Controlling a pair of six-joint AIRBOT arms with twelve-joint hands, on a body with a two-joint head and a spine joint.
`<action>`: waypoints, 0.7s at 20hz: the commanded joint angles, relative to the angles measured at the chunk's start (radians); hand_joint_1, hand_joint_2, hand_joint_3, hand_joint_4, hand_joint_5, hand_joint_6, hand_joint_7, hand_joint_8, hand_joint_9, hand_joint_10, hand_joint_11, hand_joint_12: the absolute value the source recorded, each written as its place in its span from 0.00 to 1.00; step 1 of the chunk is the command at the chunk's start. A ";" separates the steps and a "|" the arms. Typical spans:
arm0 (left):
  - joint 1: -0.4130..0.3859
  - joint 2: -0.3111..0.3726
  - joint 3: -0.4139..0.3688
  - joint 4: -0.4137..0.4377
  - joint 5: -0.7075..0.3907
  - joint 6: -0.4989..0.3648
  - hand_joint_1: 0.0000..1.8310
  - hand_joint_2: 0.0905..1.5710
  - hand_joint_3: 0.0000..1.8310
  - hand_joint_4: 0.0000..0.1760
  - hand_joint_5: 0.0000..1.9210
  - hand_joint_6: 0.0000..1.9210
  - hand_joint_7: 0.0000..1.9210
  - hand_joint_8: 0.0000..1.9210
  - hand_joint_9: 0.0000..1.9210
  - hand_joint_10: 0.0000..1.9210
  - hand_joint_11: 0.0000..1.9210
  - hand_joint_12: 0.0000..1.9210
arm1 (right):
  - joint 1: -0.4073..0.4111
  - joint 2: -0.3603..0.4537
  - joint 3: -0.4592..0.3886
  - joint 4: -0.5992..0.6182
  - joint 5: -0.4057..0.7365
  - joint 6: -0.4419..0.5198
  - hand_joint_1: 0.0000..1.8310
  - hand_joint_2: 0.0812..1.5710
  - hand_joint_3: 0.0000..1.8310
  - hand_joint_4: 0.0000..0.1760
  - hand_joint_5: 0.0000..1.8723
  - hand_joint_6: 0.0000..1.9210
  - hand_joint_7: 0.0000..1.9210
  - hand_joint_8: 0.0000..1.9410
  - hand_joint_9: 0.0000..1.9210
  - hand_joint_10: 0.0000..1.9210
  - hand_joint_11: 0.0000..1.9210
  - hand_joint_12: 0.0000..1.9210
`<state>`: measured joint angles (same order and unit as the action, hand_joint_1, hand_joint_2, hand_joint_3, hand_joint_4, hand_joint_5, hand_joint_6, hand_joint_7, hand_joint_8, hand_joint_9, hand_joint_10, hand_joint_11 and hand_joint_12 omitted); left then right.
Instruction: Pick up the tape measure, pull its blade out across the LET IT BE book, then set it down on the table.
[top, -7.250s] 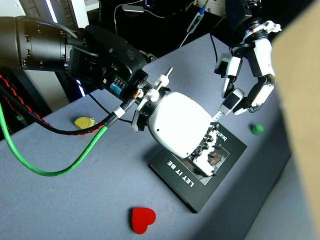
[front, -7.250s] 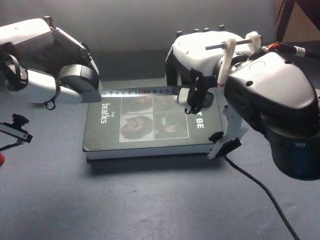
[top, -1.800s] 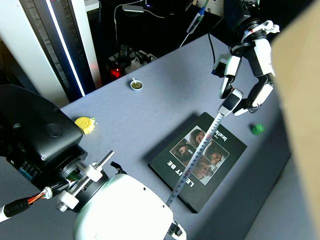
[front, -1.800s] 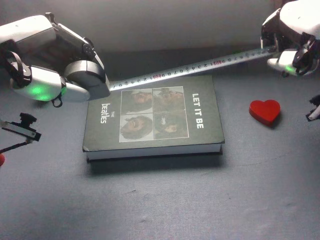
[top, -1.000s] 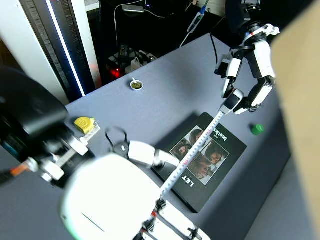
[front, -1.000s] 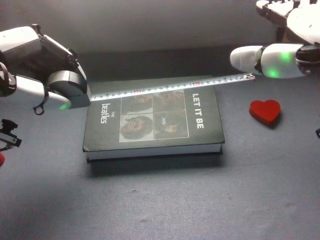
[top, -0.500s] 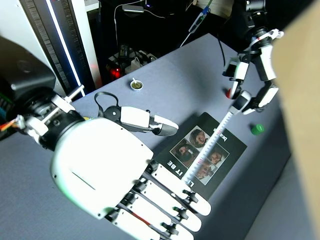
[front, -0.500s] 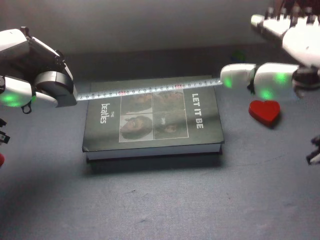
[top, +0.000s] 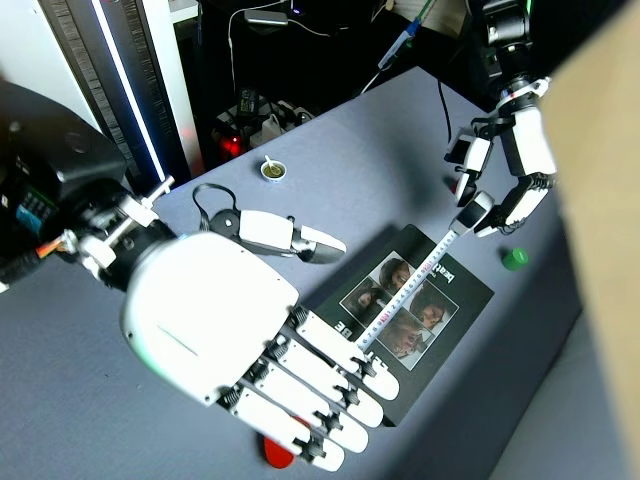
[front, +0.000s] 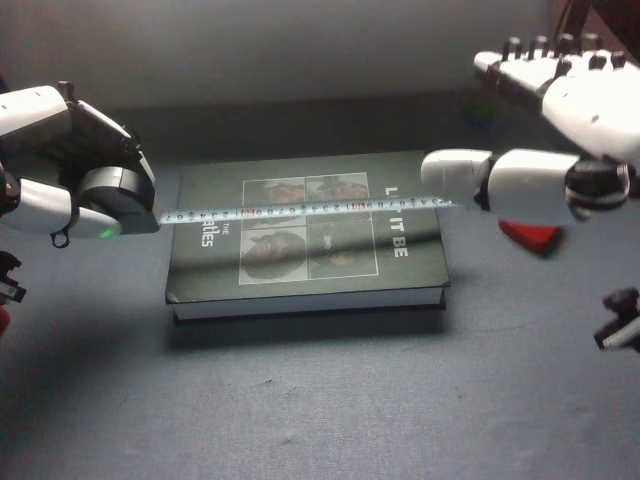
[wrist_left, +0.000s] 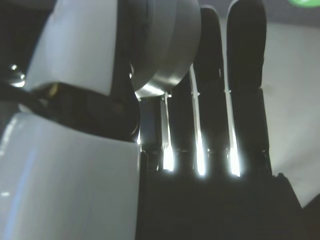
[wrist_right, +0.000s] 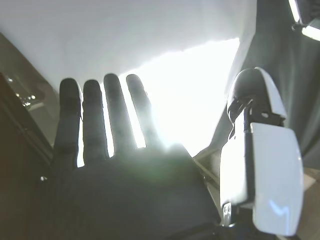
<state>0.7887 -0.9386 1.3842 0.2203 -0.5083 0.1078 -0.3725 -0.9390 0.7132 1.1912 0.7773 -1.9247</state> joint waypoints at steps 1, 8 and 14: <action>-0.006 -0.004 0.011 -0.032 -0.112 -0.011 0.76 0.67 0.00 0.00 0.54 0.36 0.56 0.41 0.51 0.63 0.48 0.55 | 0.002 0.013 -0.011 -0.066 0.058 0.010 0.00 0.64 0.00 0.00 0.04 0.00 0.05 0.00 0.03 0.00 0.00 0.25; 0.026 -0.018 0.048 -0.032 -0.129 -0.033 0.76 0.67 0.00 0.00 0.55 0.36 0.54 0.43 0.52 0.61 0.49 0.55 | -0.051 0.055 -0.102 -0.219 0.051 0.110 0.00 0.63 0.00 0.00 0.04 0.00 0.05 0.00 0.03 0.00 0.00 0.27; 0.062 -0.023 0.055 -0.032 -0.142 -0.055 0.76 0.66 0.00 0.00 0.55 0.35 0.55 0.42 0.52 0.62 0.49 0.54 | -0.080 0.055 -0.117 -0.256 0.074 0.121 0.00 0.63 0.00 0.00 0.04 0.00 0.05 0.00 0.04 0.00 0.00 0.28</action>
<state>0.8543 -0.9581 1.4303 0.2222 -0.5430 0.0669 -0.4545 -0.8902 0.6010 0.9951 0.7708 -1.8107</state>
